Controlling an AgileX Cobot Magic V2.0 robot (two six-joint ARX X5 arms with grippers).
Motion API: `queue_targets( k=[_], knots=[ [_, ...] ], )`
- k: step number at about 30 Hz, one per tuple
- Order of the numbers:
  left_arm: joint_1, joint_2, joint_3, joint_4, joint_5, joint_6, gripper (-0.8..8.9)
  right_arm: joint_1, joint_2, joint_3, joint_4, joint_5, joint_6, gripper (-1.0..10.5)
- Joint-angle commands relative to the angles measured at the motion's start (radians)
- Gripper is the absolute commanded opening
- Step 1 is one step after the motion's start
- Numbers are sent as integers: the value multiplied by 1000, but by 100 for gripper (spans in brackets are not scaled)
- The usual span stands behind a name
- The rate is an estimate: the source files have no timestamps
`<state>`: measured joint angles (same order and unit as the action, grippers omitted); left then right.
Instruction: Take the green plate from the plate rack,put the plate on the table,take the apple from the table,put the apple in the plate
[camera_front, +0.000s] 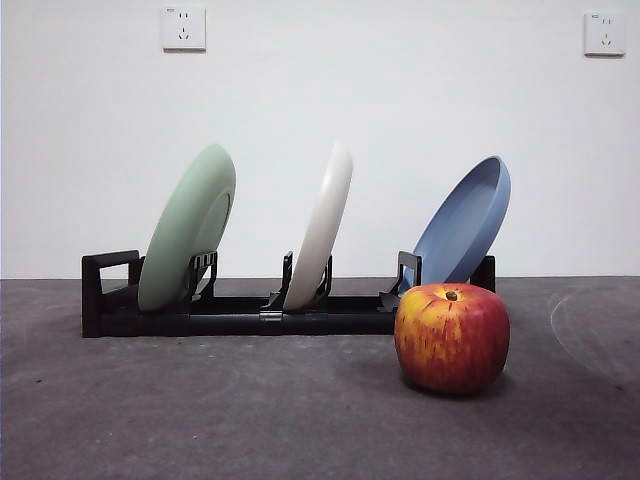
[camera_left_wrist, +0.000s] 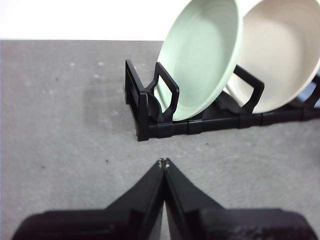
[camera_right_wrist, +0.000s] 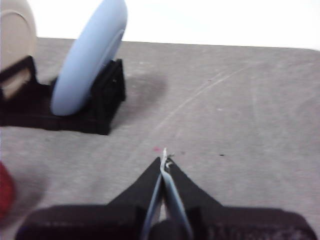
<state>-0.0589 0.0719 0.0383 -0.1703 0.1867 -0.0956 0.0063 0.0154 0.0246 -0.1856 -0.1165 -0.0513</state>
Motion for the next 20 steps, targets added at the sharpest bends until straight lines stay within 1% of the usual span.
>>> queue_targets(
  k=[1, 3, 4, 5, 8, 11, 13, 15, 17, 20],
  knots=[
    [1, 0, -9, 6, 19, -166, -4, 0, 0, -7, 5, -45, 187, 0],
    [1, 0, -9, 5, 61, -243, -4, 0, 0, -7, 6, -77, 349, 0],
    [1, 0, -9, 3, 85, -264, -4, 0, 0, -7, 6, -89, 402, 0],
    [1, 0, -9, 3, 114, -280, -4, 0, 0, -6, 6, -104, 439, 0],
    [1, 0, -9, 4, 180, -285, -5, 0, 0, -5, 6, -166, 469, 0],
    [1, 0, -3, 6, 232, -340, -6, 0, 0, -2, 3, -248, 486, -2],
    [1, 1, 12, 5, 275, -355, -6, 0, 0, 4, 0, -284, 514, -3],
    [1, 6, 43, 2, 319, -355, -6, 0, 1, 15, 0, -299, 550, -6],
    [1, 18, 87, -2, 343, -354, -6, 0, 5, 42, -2, -298, 565, -10],
    [1, 54, 169, -18, 345, -354, -6, 0, 32, 101, -2, -299, 575, -11]
  ],
)
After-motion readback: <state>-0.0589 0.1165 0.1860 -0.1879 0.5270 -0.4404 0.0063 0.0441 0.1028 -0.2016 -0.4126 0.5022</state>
